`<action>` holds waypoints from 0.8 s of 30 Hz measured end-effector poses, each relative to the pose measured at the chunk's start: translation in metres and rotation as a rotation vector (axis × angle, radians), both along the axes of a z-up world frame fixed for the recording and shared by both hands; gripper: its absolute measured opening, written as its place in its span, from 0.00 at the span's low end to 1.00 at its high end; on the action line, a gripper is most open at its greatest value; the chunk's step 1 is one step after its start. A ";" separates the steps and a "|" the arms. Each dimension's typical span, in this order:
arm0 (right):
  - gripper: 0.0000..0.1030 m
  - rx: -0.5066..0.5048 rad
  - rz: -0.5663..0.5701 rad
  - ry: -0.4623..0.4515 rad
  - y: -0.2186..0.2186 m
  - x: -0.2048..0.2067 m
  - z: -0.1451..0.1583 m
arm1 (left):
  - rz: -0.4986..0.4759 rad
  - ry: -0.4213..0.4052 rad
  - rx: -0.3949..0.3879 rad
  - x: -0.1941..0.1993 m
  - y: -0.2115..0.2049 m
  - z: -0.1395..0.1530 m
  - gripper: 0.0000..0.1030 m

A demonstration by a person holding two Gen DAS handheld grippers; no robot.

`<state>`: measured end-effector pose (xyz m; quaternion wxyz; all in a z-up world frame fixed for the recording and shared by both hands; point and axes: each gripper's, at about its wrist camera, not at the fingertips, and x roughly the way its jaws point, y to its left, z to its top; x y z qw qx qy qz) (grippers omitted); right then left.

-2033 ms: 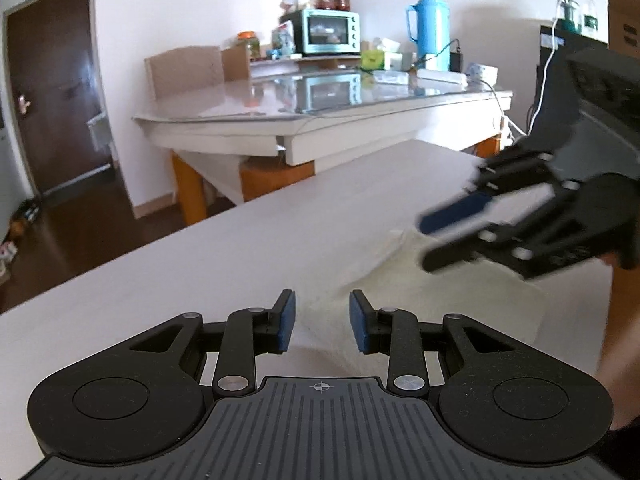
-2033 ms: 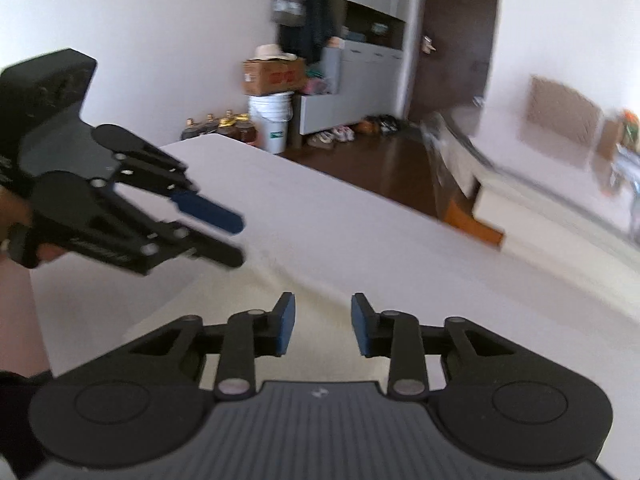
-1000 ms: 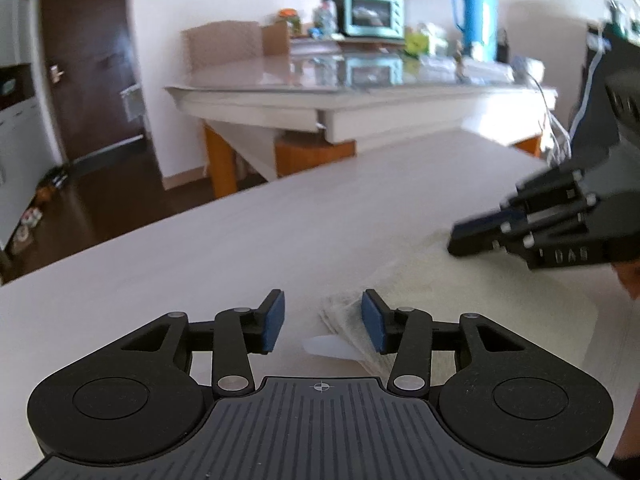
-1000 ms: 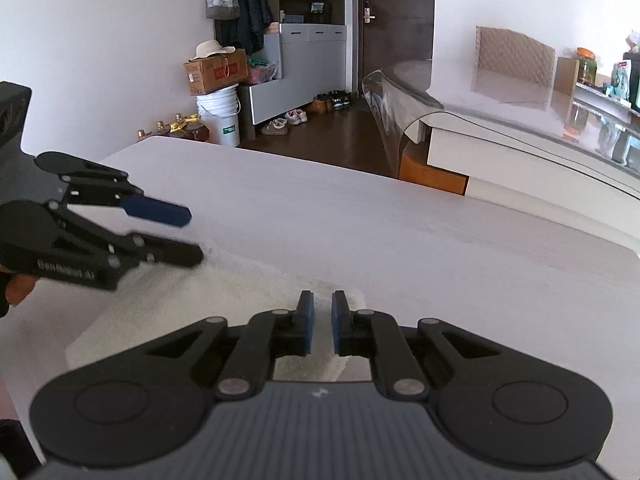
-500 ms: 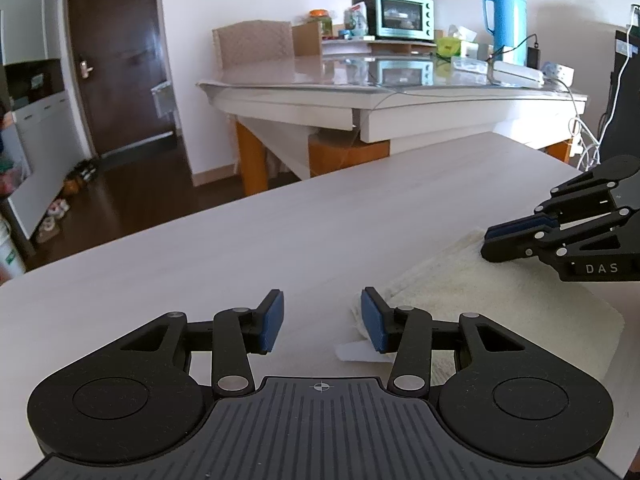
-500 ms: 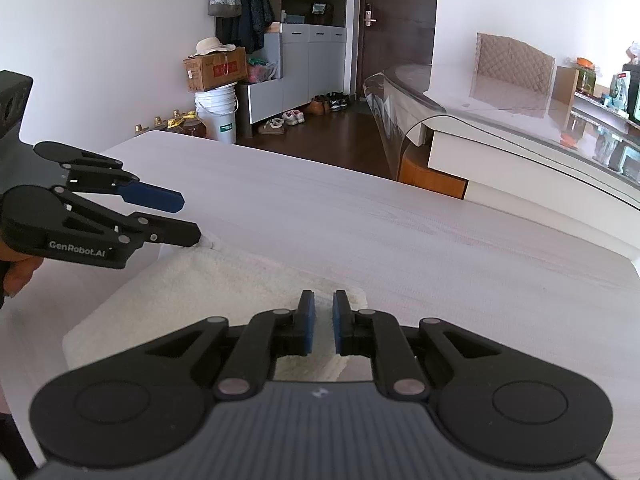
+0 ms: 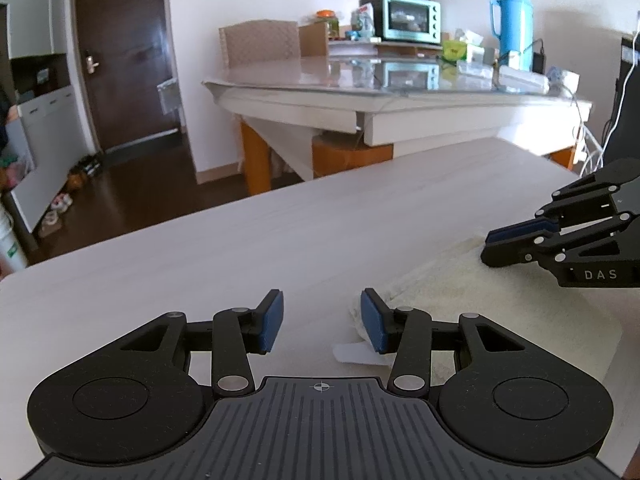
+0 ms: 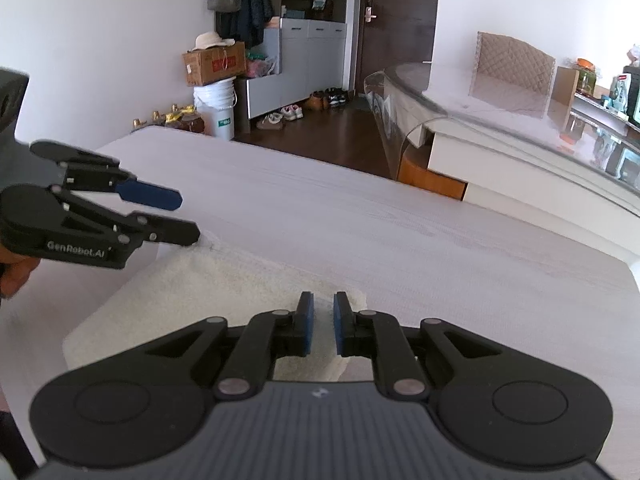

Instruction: Fold towel

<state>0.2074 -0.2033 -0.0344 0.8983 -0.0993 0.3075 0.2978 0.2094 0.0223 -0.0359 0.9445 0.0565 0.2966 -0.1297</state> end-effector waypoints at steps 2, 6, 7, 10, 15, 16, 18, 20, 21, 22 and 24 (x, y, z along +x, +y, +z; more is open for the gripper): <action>0.30 0.025 -0.001 -0.007 -0.005 -0.011 0.010 | 0.002 -0.011 -0.012 -0.009 0.003 0.005 0.50; 0.30 0.041 0.010 0.002 -0.013 -0.046 0.015 | -0.031 -0.013 -0.012 -0.041 0.002 0.011 0.52; 0.30 0.043 0.013 0.003 -0.014 -0.055 0.015 | -0.040 -0.011 -0.012 -0.050 0.000 0.012 0.53; 0.29 0.045 0.006 0.005 -0.018 -0.074 0.012 | -0.060 -0.004 -0.008 -0.073 -0.007 0.008 0.53; 0.25 0.057 -0.014 0.056 -0.022 -0.098 -0.005 | -0.060 0.013 0.028 -0.088 -0.021 -0.006 0.53; 0.25 0.057 -0.020 0.060 -0.023 -0.099 -0.008 | -0.055 0.007 0.034 -0.090 -0.023 -0.007 0.53; 0.25 0.057 -0.023 0.055 -0.023 -0.100 -0.010 | -0.045 0.003 0.044 -0.091 -0.026 -0.007 0.54; 0.26 0.052 -0.023 0.040 -0.022 -0.100 -0.010 | -0.037 0.000 0.051 -0.092 -0.028 -0.007 0.54; 0.26 0.053 -0.025 0.035 -0.022 -0.100 -0.010 | -0.030 0.000 0.054 -0.093 -0.029 -0.006 0.54; 0.26 0.056 -0.028 0.030 -0.023 -0.100 -0.010 | -0.021 0.000 0.058 -0.095 -0.030 -0.004 0.56; 0.31 0.078 -0.051 0.021 -0.028 -0.105 -0.006 | -0.003 -0.005 0.056 -0.102 -0.030 -0.001 0.71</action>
